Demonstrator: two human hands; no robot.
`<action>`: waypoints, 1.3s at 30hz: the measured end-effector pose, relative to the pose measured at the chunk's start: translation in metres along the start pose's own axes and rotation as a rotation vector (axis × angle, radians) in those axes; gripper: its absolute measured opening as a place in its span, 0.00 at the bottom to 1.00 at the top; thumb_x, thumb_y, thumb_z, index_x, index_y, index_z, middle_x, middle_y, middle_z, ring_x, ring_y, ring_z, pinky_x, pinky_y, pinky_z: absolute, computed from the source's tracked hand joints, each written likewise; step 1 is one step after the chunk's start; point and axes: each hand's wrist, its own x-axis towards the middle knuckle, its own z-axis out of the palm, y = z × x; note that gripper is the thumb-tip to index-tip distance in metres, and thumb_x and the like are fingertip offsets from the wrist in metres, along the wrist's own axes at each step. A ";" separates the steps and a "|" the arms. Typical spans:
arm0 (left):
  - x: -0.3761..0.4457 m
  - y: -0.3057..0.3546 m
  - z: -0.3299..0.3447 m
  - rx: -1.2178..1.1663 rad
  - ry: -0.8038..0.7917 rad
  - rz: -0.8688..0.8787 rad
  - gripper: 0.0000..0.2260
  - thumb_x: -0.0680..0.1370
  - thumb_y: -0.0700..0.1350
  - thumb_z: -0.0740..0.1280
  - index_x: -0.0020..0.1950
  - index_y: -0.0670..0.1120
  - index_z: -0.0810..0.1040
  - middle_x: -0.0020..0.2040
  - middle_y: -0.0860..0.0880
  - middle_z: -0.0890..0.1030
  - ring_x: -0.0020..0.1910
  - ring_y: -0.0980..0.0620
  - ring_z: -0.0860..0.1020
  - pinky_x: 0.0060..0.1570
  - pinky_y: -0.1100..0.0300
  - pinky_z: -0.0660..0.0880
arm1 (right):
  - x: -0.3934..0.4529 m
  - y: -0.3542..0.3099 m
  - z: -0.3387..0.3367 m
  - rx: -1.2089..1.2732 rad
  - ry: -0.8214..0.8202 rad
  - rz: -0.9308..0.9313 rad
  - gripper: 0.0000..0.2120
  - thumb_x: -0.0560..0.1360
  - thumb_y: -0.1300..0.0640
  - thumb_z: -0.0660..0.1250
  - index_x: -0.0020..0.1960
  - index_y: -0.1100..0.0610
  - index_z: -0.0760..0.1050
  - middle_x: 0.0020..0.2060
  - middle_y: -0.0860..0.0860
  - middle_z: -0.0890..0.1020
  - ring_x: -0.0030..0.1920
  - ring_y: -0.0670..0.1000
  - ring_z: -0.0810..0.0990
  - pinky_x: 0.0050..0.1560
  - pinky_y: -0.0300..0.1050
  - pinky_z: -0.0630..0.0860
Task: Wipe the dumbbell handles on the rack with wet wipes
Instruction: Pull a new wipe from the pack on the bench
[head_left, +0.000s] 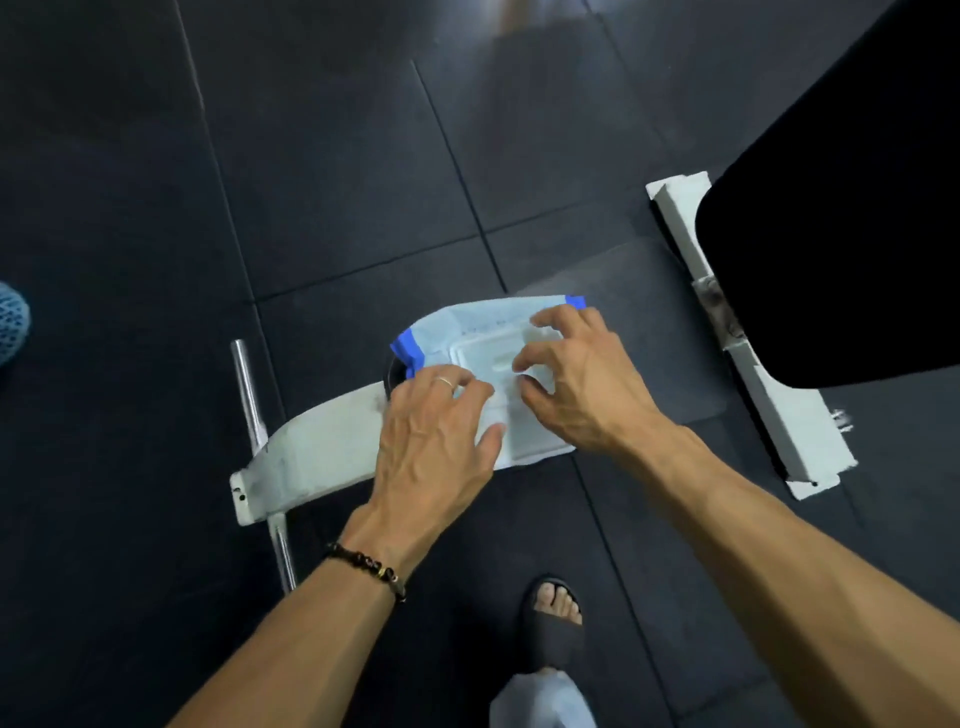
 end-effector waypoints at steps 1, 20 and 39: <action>0.000 0.000 0.005 0.014 0.020 -0.025 0.15 0.69 0.47 0.76 0.53 0.44 0.82 0.52 0.44 0.81 0.53 0.43 0.78 0.51 0.48 0.74 | 0.008 0.005 0.004 -0.019 -0.006 -0.054 0.11 0.77 0.52 0.66 0.56 0.52 0.83 0.68 0.52 0.71 0.65 0.56 0.67 0.56 0.51 0.68; 0.012 0.000 0.016 0.031 0.066 -0.122 0.23 0.59 0.48 0.82 0.49 0.41 0.83 0.53 0.43 0.81 0.56 0.41 0.78 0.51 0.50 0.72 | 0.053 0.030 0.035 -0.295 0.111 -0.547 0.04 0.68 0.66 0.62 0.37 0.60 0.73 0.41 0.56 0.74 0.39 0.57 0.71 0.36 0.48 0.59; 0.028 0.001 0.004 0.073 -0.044 -0.147 0.25 0.63 0.52 0.77 0.56 0.44 0.78 0.56 0.48 0.77 0.54 0.45 0.75 0.49 0.52 0.67 | 0.052 0.025 -0.012 0.556 -0.258 0.021 0.12 0.77 0.55 0.65 0.60 0.52 0.70 0.44 0.53 0.81 0.43 0.49 0.78 0.50 0.48 0.76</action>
